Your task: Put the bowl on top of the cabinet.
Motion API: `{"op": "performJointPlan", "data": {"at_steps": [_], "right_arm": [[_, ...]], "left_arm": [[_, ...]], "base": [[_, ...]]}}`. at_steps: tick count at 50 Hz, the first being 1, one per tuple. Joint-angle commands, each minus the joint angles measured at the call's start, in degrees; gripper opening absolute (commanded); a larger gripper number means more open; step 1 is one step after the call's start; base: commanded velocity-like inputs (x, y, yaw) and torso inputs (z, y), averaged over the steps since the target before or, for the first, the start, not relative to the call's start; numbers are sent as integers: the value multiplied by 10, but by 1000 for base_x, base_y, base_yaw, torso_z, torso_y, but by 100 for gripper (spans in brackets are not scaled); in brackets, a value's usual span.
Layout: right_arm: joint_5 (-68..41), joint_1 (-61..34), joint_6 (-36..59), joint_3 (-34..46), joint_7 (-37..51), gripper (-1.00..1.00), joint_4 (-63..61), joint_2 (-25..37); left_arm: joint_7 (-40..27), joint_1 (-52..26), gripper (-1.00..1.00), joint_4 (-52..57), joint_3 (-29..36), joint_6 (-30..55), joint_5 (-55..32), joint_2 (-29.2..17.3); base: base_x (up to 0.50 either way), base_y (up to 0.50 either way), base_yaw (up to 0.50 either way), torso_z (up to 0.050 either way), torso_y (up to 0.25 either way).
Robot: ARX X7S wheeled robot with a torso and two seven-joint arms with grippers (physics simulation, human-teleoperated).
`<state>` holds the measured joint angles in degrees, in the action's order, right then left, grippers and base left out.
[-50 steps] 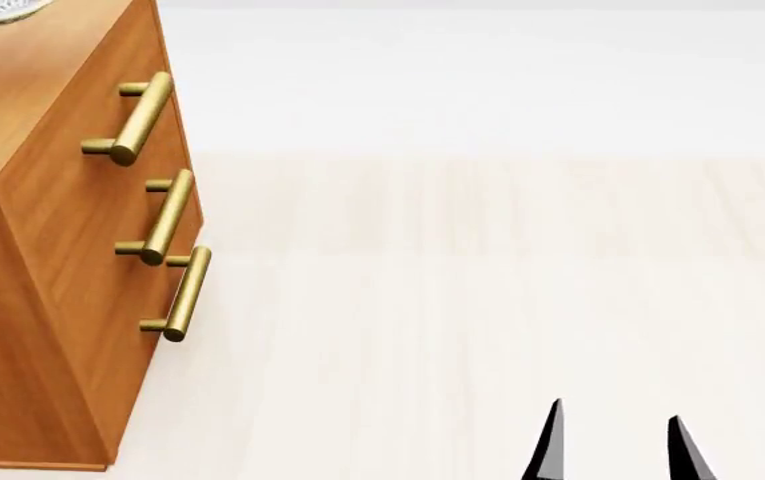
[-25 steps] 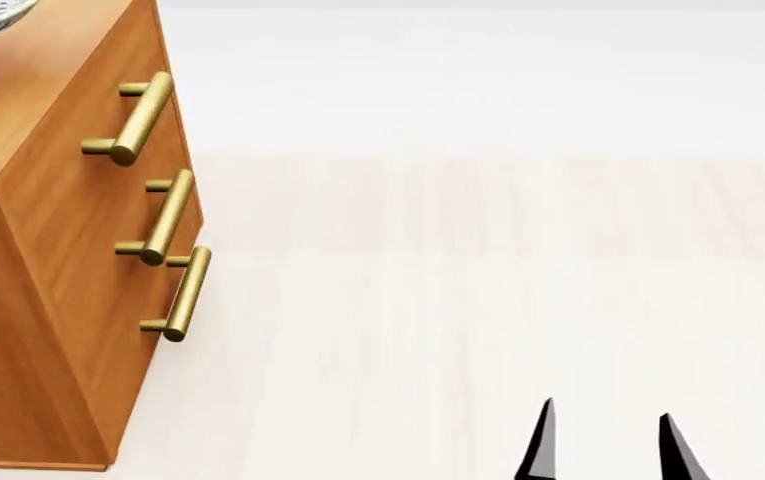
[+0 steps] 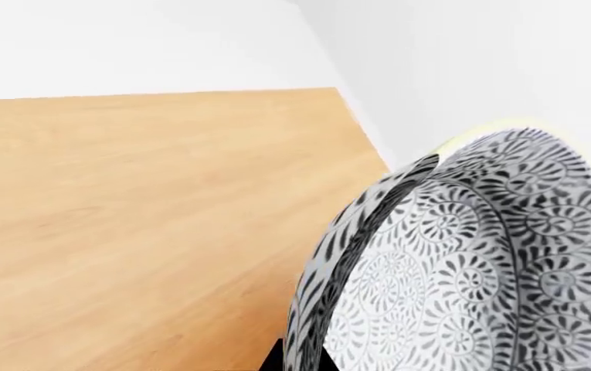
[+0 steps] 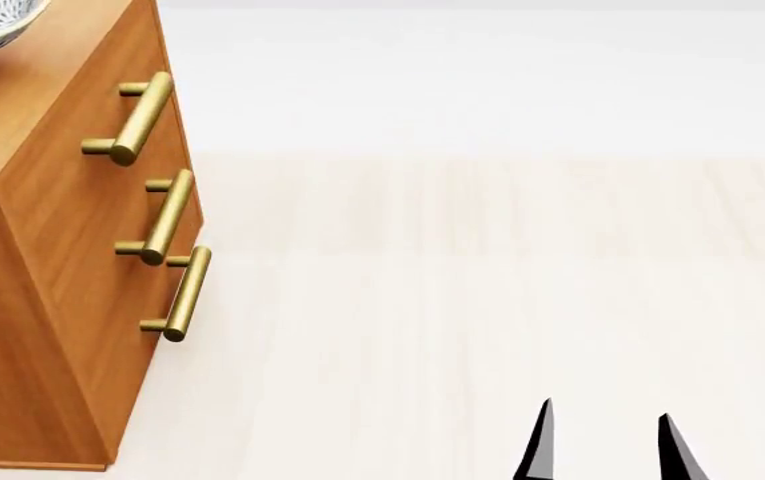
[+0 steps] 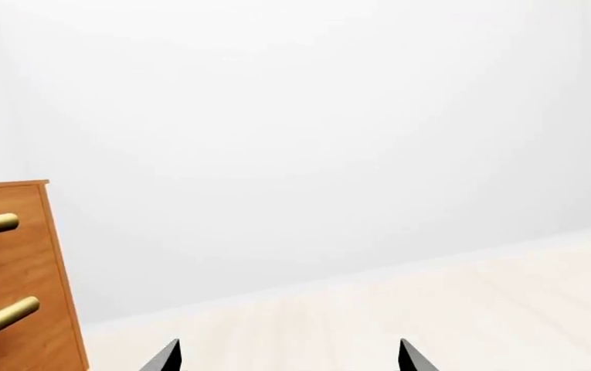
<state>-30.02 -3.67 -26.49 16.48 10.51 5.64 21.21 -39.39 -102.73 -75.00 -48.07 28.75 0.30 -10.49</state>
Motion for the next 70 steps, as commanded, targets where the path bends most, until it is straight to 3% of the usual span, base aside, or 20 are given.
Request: {"op": "performJointPlan", "data": {"at_steps": [1,31,32,70], "right_arm": [[4,2,-2,1,3,100,-2,0],[5,-4,1,5,5,100,3,0],[5,-4,1,5,5,100,3,0],[5,1,-3,8,6,100,-3,4]], "left_arm": [[-4,0,-100,0,0,-7,-3,0],[0,26,-100,0,8,-17,0,-5],[2,25,100,0,9,-15,1,-5],[13,3,100,1,50,-6,8,2]], "base": [[0,0,0,0,0],[0,0,0,0,0],[0,0,0,0,0],[0,0,0,0,0]]}}
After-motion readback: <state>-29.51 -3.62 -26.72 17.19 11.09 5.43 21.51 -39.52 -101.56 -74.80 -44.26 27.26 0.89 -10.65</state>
